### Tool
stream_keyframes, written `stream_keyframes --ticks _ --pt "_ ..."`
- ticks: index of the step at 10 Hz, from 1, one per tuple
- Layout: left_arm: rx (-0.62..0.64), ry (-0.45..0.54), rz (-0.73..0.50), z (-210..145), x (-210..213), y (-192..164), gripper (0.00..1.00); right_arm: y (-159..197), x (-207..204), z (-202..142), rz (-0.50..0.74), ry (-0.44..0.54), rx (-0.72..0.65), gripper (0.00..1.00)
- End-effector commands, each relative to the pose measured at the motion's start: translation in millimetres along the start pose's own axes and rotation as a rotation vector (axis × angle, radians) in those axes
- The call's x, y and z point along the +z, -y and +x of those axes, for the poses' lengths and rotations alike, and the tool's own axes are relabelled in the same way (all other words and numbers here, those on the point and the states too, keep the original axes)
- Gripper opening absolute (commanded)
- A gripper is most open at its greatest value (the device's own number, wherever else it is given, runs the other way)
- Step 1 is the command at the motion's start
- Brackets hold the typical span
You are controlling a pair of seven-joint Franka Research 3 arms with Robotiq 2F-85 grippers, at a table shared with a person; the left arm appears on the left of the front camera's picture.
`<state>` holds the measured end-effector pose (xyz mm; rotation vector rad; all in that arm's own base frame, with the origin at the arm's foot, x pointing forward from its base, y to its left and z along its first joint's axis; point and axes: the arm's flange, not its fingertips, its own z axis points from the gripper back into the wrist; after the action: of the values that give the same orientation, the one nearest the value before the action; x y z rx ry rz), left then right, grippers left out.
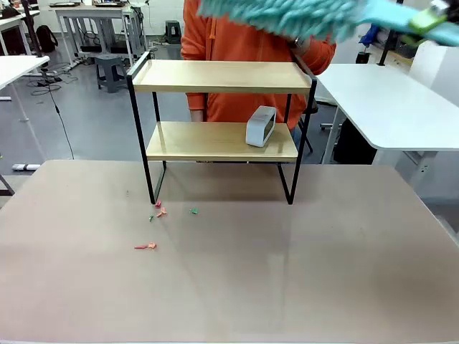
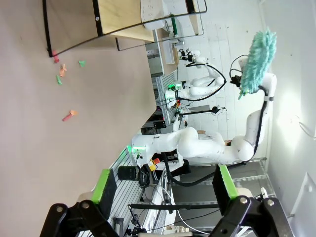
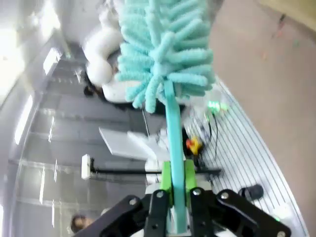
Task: Clean the shelf.
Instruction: Clean the remaining tier of the Shelf with the Duster once objects are removed.
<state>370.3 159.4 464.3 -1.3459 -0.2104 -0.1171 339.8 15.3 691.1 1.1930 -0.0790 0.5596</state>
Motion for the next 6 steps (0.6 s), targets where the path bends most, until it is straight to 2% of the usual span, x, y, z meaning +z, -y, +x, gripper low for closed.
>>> stream_keyframes --ticks 1,2,3,4,5,6 --pt "-0.017 -0.009 -0.008 -2.0 -0.4 1.8 1.0 38.1 47.3 -69.2 -0.011 0.413 -0.055 0.0" --pt "-0.017 -0.009 -0.008 -2.0 -0.4 1.8 1.0 66.3 68.7 -99.2 0.021 0.56 -0.114 0.0" --pt "-0.017 -0.009 -0.008 -2.0 -0.4 1.8 1.0 100.9 76.2 -120.6 0.01 0.633 -0.222 0.0" --pt "-0.017 -0.009 -0.008 -2.0 -0.4 1.8 1.0 140.1 76.8 -136.9 0.031 0.689 -0.306 0.0" --pt "-0.017 -0.009 -0.008 -2.0 -0.4 1.8 1.0 177.7 71.3 -149.1 0.054 0.705 -0.392 0.0" --pt "-0.017 -0.009 -0.008 -2.0 -0.4 1.8 1.0 219.7 60.6 -158.8 0.019 0.711 -0.53 0.0"
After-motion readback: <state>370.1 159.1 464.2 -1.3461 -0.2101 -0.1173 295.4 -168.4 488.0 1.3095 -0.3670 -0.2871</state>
